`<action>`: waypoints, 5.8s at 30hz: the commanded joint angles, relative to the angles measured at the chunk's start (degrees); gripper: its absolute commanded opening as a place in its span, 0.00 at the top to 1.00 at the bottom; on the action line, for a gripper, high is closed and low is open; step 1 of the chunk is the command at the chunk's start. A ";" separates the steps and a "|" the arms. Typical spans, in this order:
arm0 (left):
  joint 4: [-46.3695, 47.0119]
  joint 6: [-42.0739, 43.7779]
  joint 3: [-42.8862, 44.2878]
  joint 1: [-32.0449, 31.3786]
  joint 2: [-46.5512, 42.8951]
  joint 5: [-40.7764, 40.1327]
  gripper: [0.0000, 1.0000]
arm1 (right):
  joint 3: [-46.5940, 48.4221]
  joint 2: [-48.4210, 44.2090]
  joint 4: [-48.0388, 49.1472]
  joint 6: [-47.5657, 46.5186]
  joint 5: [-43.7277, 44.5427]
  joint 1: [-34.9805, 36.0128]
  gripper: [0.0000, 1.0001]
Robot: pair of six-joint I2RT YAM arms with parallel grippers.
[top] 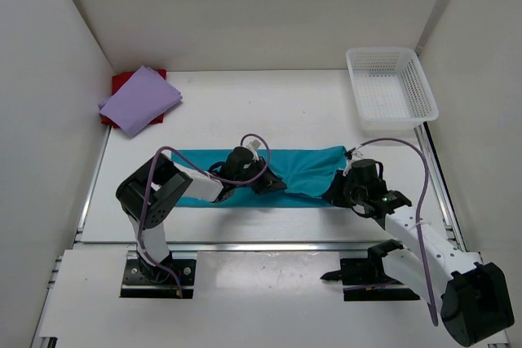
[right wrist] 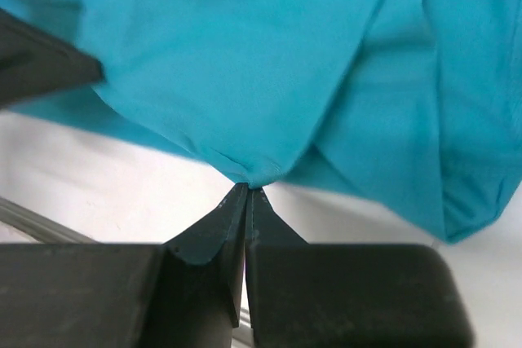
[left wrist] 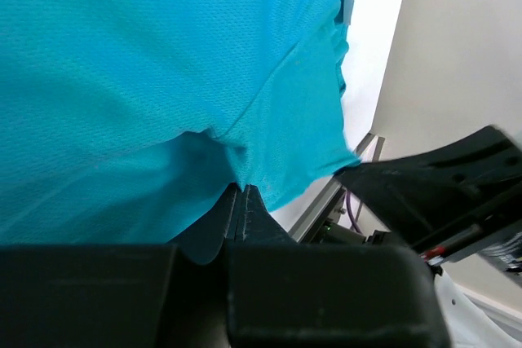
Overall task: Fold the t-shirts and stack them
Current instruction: Fold the other side of the tshirt into a rectangle, then rotate the tshirt 90 degrees
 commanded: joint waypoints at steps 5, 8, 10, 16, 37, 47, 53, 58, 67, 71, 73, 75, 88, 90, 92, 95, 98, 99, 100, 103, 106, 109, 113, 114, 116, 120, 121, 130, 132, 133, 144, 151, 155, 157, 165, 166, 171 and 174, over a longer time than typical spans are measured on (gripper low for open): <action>-4.30 3.98 -0.60 1.45 -1.18 3.63 0.90 | -4.50 -3.19 -3.01 4.38 -2.15 2.10 0.97; -4.65 4.60 -2.10 1.98 -2.05 4.42 0.65 | -3.28 -3.63 -3.62 4.03 -2.77 2.01 0.84; -5.09 5.65 -2.72 2.86 -3.28 4.77 0.54 | -2.05 -3.46 -3.19 2.37 -3.30 -1.14 0.76; -14.39 13.03 -2.81 4.44 -10.92 2.41 0.49 | 3.23 4.70 10.31 -1.86 -10.24 -14.49 0.72; -4.83 6.89 3.35 26.76 4.35 4.51 0.54 | 12.37 40.92 39.44 1.48 -22.73 -24.10 0.71; 1.84 2.67 -2.62 35.37 2.25 2.49 0.57 | 18.79 46.72 39.26 3.85 -25.18 -27.17 1.00; 3.52 1.79 -2.19 35.12 2.34 2.84 0.56 | 22.04 51.55 41.54 1.30 -33.59 -22.87 0.77; 4.23 1.00 -2.54 34.07 2.69 3.55 0.58 | 25.38 55.16 40.41 -0.45 -32.40 -19.36 0.72; 4.93 1.35 -2.81 33.80 2.34 3.10 0.60 | 29.15 59.03 39.53 -2.74 -29.49 -17.24 0.67; 4.76 1.44 -3.07 33.53 2.43 2.67 0.60 | 31.09 60.79 40.05 -1.95 -29.14 -17.59 0.63; 5.02 1.09 -3.07 33.97 2.16 2.75 0.61 | 32.59 62.36 40.84 -1.69 -30.19 -17.33 0.62; 5.02 1.00 -3.16 33.89 2.16 2.84 0.62 | 32.77 63.33 43.20 -0.29 -32.02 -17.33 0.64; 4.93 0.73 -2.98 34.85 2.25 1.87 0.63 | 26.79 60.89 52.02 8.87 -37.94 -20.49 1.00; 4.58 0.91 -2.81 35.29 2.07 0.82 0.64 | 24.78 56.94 46.59 7.90 -33.47 -20.49 1.00; 4.67 0.47 -3.15 35.73 2.07 0.03 0.65 | 23.63 54.48 41.31 5.44 -29.77 -22.33 1.00; 6.59 -1.02 -4.04 36.61 2.25 -0.41 0.66 | 23.62 52.71 33.31 3.33 -25.28 -23.47 1.00; 6.33 -1.20 -3.42 36.61 2.34 0.11 0.66 | 23.98 54.90 31.80 2.97 -25.10 -24.44 0.99; 6.34 -1.11 -3.16 36.52 2.51 -0.14 0.67 | 25.46 56.21 31.36 3.32 -25.27 -24.53 0.99; 6.34 -1.11 -2.98 36.44 2.43 0.11 0.66 | 26.26 57.27 30.48 2.89 -24.75 -24.36 0.98; 5.99 -1.11 -3.51 36.52 1.90 -0.15 0.66 | 28.01 58.68 29.16 2.71 -24.04 -23.92 0.96; 6.60 -1.37 -4.21 37.22 1.02 0.38 0.66 | 28.02 56.41 28.11 2.27 -22.47 -22.95 0.82; 6.17 -1.29 -4.56 36.70 -2.13 0.47 0.66 | 27.24 51.41 26.35 0.60 -17.74 -21.37 0.71; 1.17 1.87 -4.74 35.38 -8.46 -3.12 0.64 | 26.53 42.88 24.06 -1.07 -10.00 -16.98 0.62; -0.85 3.01 -5.00 35.12 -11.26 -3.66 0.64 | 26.27 42.43 23.28 -1.77 -8.59 -15.23 0.60; -3.31 5.03 -5.09 34.07 -16.01 -6.11 0.64 | 26.44 39.97 22.13 -2.82 -4.72 -13.56 0.61; -7.37 8.90 -5.53 30.82 -21.74 -7.18 0.66 | 25.65 38.82 21.60 -4.50 -1.45 -8.81 0.73; -8.24 9.78 -6.05 30.11 -23.40 -7.00 0.67 | 24.52 39.08 21.95 -4.67 -2.32 -7.58 0.83; -15.37 16.20 -12.74 24.13 -33.34 -4.20 0.86 | 32.75 54.27 15.89 -6.25 -2.86 -0.53 1.00; -15.98 17.25 -14.75 24.39 -35.18 -2.00 0.84 | 42.29 61.63 12.21 -6.34 -4.43 -1.41 1.00; -17.20 17.52 -15.02 24.74 -35.63 -1.91 0.83 | 45.65 63.67 11.50 -7.04 -4.88 -2.03 1.00; -25.74 23.14 -18.63 28.17 -41.78 0.47 0.67 | 107.22 88.08 -2.56 -6.06 -15.10 -6.43 0.78; -30.58 26.40 -20.12 29.22 -45.30 0.99 0.56 | 102.08 71.73 -17.16 -14.69 -10.95 -2.04 0.56; -33.81 29.64 -17.84 29.93 -45.56 3.02 0.52 | 71.93 53.12 -1.05 -11.72 -10.41 2.89 0.58; -35.14 30.87 -16.70 29.93 -45.91 4.50 0.52 | 51.93 46.24 7.83 -6.54 -10.85 5.51 0.59; -38.66 34.39 -14.76 32.74 -47.67 7.41 0.50 | 31.35 48.47 32.40 6.92 -9.81 20.01 0.54; -38.49 34.05 -14.67 33.00 -48.11 7.93 0.50 | 32.58 51.36 32.50 7.54 -8.06 20.98 0.54; -39.80 34.92 -14.23 33.53 -49.87 7.15 0.49 | 37.07 60.78 33.73 11.84 -4.36 23.10 0.54; -40.07 34.75 -14.32 33.62 -50.13 6.88 0.49 | 42.42 67.11 31.28 12.64 -2.59 24.15 0.56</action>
